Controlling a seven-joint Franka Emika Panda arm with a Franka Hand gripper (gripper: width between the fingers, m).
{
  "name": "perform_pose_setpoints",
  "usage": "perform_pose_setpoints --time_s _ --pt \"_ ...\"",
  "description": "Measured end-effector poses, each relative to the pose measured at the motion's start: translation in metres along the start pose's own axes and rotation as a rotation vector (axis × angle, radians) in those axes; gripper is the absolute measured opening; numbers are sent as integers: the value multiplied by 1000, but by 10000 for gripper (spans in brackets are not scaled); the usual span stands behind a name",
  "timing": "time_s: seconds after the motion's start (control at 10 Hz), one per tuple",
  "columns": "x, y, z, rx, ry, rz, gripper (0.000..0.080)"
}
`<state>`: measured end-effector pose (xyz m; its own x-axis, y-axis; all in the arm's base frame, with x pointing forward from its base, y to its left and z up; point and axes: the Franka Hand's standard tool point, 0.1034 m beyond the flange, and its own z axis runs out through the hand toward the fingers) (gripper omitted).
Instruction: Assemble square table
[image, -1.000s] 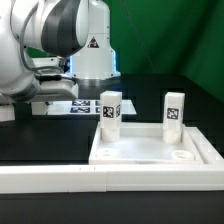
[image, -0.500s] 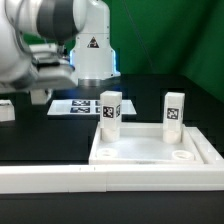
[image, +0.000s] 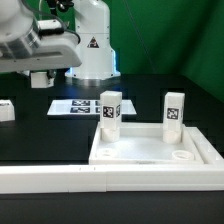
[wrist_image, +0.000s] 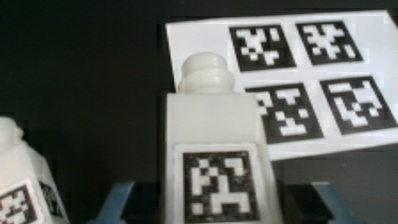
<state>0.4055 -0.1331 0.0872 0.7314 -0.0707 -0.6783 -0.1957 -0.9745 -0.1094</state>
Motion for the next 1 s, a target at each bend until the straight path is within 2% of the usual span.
perform_pose_setpoints --time_s 0.1,0.2,0.3,0.4,0.6,0.8,0.9,1.0 --pt "7 -14 -8 -23 51 -18 288" --pt "19 -30 -26 -54 120 -52 288" --pt "26 -46 -57 -83 198 -89 288" --pt "37 -52 -75 -108 267 -137 288" --pt "45 -49 -76 -112 404 -134 288" --pt "46 -46 -80 -123 540 -137 288" --pt "49 -48 -94 -130 593 -144 290" --pt "55 -62 -116 -141 634 -163 290"
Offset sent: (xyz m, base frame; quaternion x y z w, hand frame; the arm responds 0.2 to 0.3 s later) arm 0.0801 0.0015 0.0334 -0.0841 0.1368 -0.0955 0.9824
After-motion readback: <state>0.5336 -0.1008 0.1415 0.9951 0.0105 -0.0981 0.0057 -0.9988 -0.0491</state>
